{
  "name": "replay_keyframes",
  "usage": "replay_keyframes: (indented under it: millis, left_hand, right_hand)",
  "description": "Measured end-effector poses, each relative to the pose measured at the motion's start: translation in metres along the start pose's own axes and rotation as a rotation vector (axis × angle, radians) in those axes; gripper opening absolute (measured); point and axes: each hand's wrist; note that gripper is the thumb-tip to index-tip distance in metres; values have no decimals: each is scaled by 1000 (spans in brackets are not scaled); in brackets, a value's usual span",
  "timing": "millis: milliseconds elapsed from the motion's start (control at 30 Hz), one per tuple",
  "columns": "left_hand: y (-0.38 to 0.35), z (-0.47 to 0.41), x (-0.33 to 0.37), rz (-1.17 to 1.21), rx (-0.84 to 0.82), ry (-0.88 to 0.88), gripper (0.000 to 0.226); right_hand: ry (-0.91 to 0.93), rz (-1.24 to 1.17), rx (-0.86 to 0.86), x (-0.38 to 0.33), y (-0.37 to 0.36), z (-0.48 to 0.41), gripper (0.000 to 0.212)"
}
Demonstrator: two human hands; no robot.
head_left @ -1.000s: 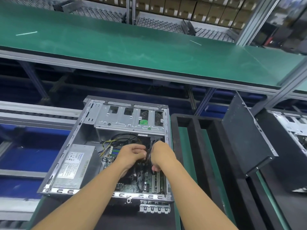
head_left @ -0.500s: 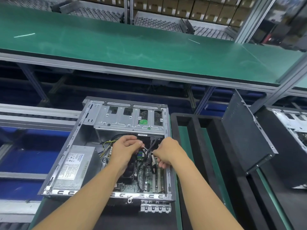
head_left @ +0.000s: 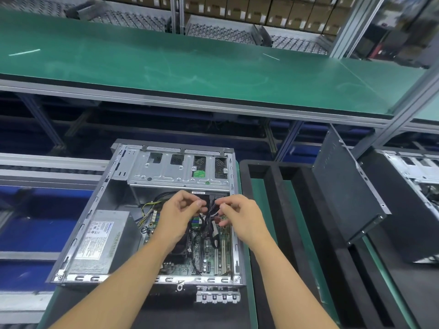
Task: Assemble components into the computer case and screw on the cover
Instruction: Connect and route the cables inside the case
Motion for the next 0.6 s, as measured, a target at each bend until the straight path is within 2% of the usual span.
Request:
replay_keyframes:
  millis: [100,333,600]
  left_hand:
    - [-2,2,-1,-111,-10,-9,11]
    - [-3,4,-1,-16,-123,59,28]
    - [-5,7,3,-6,-137,62,17]
  right_hand:
    - [4,-50,26,4,-4,0,25]
    - [17,-132,47,5,-14,-3,21]
    - [49,-114,20,10,-13,-3,27]
Point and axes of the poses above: each hand's wrist, its own z-axis away from the middle knuckle, its own y-axis out of the back of the hand, x = y × z, and after that the axes turned 9 degrees about y, right-handed
